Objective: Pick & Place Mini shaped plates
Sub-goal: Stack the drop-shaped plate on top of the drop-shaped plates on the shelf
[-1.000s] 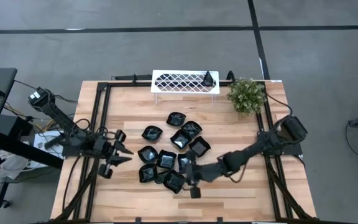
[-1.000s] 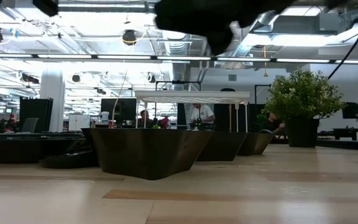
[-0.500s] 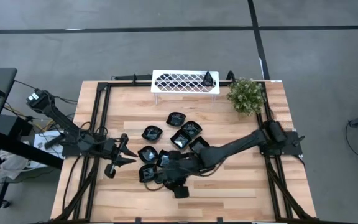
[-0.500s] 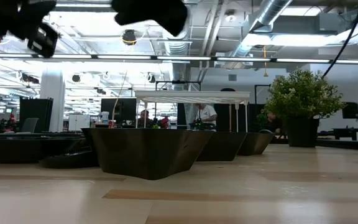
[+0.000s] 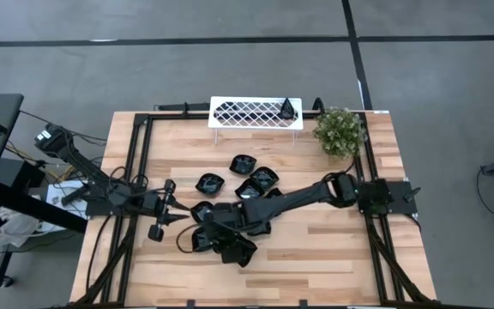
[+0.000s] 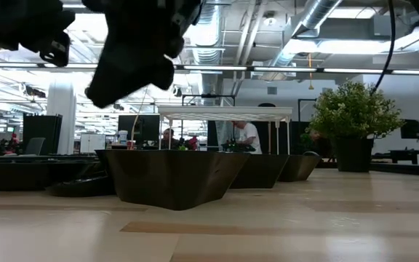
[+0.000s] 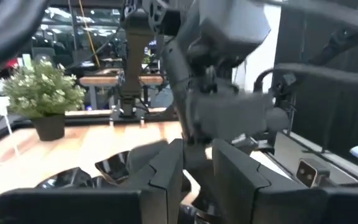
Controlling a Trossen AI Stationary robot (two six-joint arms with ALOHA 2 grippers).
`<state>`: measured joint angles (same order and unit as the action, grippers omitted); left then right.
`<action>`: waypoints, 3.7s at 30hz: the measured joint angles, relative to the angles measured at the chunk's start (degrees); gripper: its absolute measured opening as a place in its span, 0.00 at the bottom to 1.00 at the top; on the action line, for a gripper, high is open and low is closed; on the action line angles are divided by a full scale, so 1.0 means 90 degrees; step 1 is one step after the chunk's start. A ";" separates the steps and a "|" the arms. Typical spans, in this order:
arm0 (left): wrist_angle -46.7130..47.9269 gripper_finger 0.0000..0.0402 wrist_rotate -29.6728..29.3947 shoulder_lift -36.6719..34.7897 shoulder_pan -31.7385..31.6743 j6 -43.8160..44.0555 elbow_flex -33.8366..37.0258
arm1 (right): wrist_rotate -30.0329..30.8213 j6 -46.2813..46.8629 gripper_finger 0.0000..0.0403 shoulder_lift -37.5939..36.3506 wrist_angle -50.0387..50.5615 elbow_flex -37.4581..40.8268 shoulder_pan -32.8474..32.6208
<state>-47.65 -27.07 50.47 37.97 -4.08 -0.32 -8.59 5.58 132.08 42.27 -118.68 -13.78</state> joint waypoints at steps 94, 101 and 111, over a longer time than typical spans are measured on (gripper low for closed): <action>0.0005 0.22 0.0658 -0.0065 -0.0014 0.1154 0.0000 | -0.0349 -0.0233 0.40 0.0623 0.0439 -0.0009 0.0214; 0.0004 0.22 0.0655 -0.0066 -0.0015 0.1154 0.0000 | -0.0226 -0.0233 0.32 0.0623 0.0449 -0.0009 0.0213; 0.0004 0.22 0.0655 -0.0065 -0.0014 0.1154 0.0000 | -0.0218 -0.0233 0.08 0.0623 0.0451 -0.0009 0.0217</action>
<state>-47.62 -21.17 49.89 37.85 6.31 -0.32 -10.55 3.49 137.69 46.33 -118.76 -11.84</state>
